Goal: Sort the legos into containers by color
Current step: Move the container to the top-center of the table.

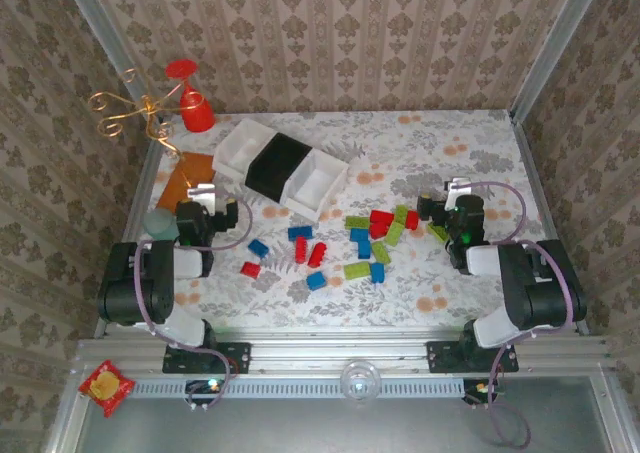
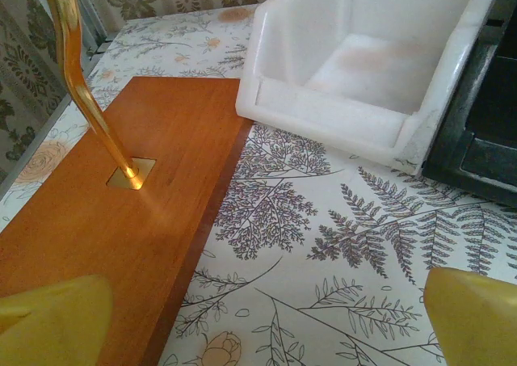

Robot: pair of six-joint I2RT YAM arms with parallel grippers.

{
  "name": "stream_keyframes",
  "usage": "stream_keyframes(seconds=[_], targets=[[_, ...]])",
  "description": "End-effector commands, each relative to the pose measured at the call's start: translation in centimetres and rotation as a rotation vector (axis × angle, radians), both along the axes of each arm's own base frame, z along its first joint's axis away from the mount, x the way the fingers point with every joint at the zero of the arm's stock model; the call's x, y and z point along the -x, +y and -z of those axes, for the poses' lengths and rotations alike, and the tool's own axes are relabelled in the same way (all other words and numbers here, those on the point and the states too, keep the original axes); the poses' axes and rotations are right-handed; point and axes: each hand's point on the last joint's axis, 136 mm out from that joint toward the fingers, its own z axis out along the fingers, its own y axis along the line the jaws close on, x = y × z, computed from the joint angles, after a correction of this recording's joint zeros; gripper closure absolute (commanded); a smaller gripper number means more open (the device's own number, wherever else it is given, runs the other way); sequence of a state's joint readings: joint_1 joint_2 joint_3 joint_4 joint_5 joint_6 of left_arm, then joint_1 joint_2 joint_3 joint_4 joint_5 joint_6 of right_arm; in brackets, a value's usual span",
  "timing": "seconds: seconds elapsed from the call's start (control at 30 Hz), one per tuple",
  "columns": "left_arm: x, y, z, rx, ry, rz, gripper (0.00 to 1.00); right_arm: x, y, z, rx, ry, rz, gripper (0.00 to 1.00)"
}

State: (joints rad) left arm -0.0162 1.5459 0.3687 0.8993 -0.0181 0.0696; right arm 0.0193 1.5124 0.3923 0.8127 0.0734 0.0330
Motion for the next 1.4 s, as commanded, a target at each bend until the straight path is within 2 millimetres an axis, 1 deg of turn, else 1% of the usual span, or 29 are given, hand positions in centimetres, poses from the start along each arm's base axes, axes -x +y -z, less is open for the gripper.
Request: stream_keyframes(seconds=[0.0, 0.4, 0.6, 0.9, 1.0, 1.1, 1.2, 1.27, 1.33, 1.37], targets=[[-0.9, -0.2, -1.0, 0.003, -0.033, 0.014, 0.00, -0.8, -0.2, -0.9, -0.001, -0.034, 0.008, 0.00], [-0.9, -0.2, -1.0, 0.007, -0.034, 0.010, 0.00, -0.9, -0.1, -0.8, -0.006, -0.029, 0.004, 0.00], [-0.7, 0.4, -1.0, 0.010, -0.041, -0.019, 0.00, -0.8, -0.2, -0.9, -0.021, -0.033, -0.004, 0.00], [-0.8, 0.4, -1.1, 0.009, -0.043, -0.021, 0.00, -0.8, -0.2, -0.9, -0.021, -0.033, -0.003, 0.00], [-0.4, 1.0, -1.2, 0.014, -0.062, -0.061, 0.00, -0.8, -0.2, -1.0, -0.016, -0.036, -0.003, 0.00], [0.2, 1.0, -1.8, 0.014, -0.105, -0.054, 0.00, -0.5, -0.3, -2.3, 0.005, -0.033, 0.024, 0.00], [0.5, 1.2, -3.2, 0.011, -0.096, -0.066, 0.00, 0.6, -1.3, -5.6, -0.004, -0.058, 0.095, 0.00], [0.8, 1.5, -5.3, 0.014, -0.088, -0.085, 0.00, 1.7, -2.1, -8.0, -0.086, -0.094, 0.161, 0.00], [1.4, 2.0, -7.1, 0.079, -0.083, -0.134, 0.00, 2.4, -1.7, -10.0, -0.156, -0.122, 0.155, 0.00], [1.7, 1.6, -8.0, 0.117, -0.083, -0.115, 0.00, 2.7, -1.3, -10.6, -0.193, -0.115, 0.146, 0.00]])
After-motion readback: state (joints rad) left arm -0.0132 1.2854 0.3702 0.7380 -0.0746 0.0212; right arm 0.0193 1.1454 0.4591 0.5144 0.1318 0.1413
